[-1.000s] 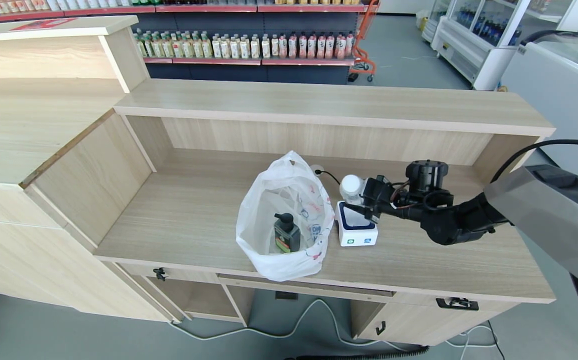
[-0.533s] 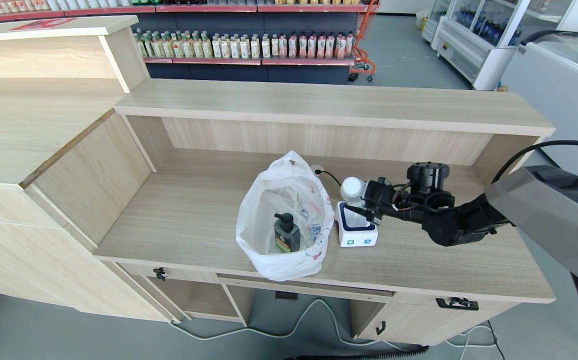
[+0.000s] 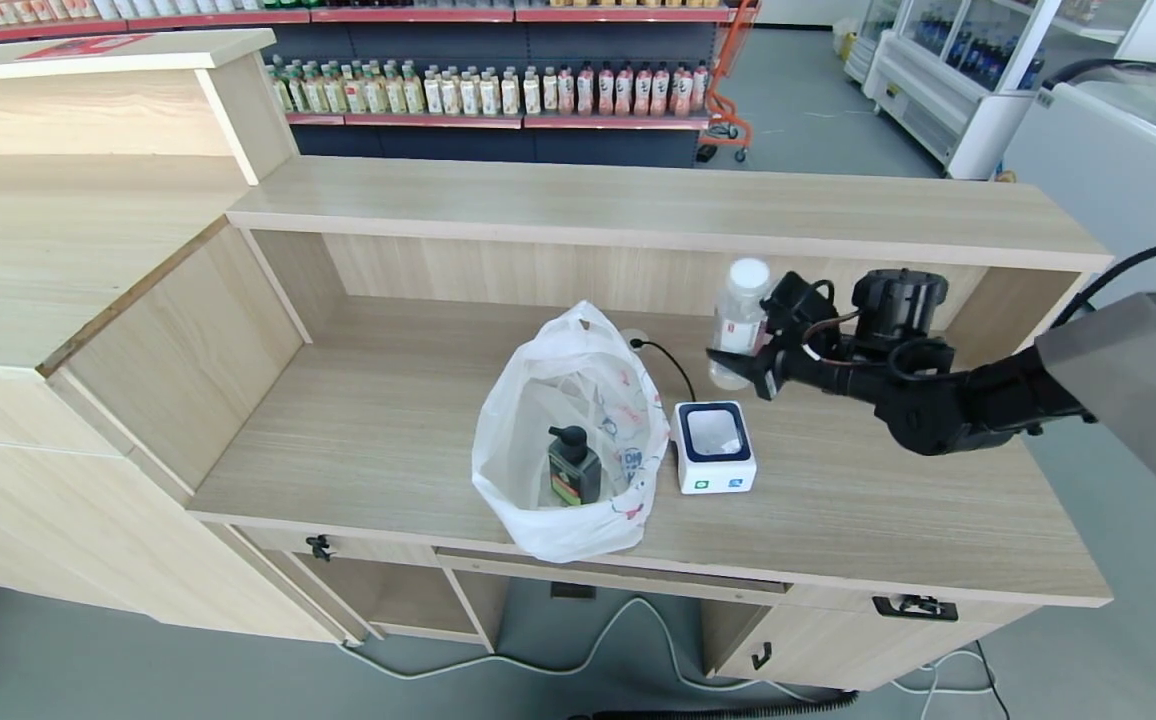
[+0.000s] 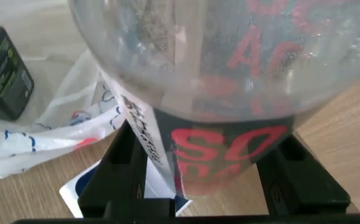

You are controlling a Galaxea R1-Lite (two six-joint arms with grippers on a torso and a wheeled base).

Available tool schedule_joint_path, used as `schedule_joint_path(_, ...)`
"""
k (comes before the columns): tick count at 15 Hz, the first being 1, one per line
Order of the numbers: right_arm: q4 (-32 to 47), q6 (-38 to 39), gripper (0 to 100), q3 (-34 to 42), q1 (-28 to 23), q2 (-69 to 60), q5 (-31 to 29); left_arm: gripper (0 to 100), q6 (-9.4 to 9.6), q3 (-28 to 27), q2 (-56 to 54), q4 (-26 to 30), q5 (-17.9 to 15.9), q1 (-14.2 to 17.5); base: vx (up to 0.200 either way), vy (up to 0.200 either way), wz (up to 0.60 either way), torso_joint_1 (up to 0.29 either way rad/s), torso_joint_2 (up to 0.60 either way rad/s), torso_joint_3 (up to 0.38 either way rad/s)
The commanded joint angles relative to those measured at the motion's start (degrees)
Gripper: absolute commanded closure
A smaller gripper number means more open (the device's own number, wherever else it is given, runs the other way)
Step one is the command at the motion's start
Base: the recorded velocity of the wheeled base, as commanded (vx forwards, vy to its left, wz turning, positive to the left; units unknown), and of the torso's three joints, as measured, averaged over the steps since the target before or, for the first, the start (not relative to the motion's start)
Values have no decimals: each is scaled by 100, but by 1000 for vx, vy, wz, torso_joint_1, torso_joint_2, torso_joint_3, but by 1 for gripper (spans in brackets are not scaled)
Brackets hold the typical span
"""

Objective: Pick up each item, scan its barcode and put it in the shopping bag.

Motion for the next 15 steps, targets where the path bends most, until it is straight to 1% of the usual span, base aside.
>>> schedule_joint_path(1,-23,623,100,22,-117,-736,-134,0,-2,0,-2,-1,0,0,0,0,0,0,0,0)
schedule_joint_path(2,-23,843,100,75,-126,-859,-195,0,-2,0,6,-1,0,0,0,0,0,0,0,0)
schedule_joint_path(4,21,1924,100,356,-126,-1255,-643,0,-2,0,6,-1,0,0,0,0,0,0,0,0)
schedule_joint_path(6,355,2741,100,611,-30,-1580,-986,0,-2,0,6,-1,0,0,0,0,0,0,0,0)
schedule_joint_path(7,522,2926,100,760,-21,-1694,-1039,0,-2,0,6,-1,0,0,0,0,0,0,0,0)
schedule_joint_path(10,522,3013,100,1112,32,-1685,-1048,0,-2,0,-2,-1,0,0,0,0,0,0,0,0)
schedule_joint_path(12,504,3013,100,1173,269,-1589,-1259,0,-2,-9,6,-1,0,0,0,0,0,0,0,0)
schedule_joint_path(15,478,3013,100,1068,700,-1299,-1514,0,-2,0,6,7,0,0,0,0,0,0,0,0)
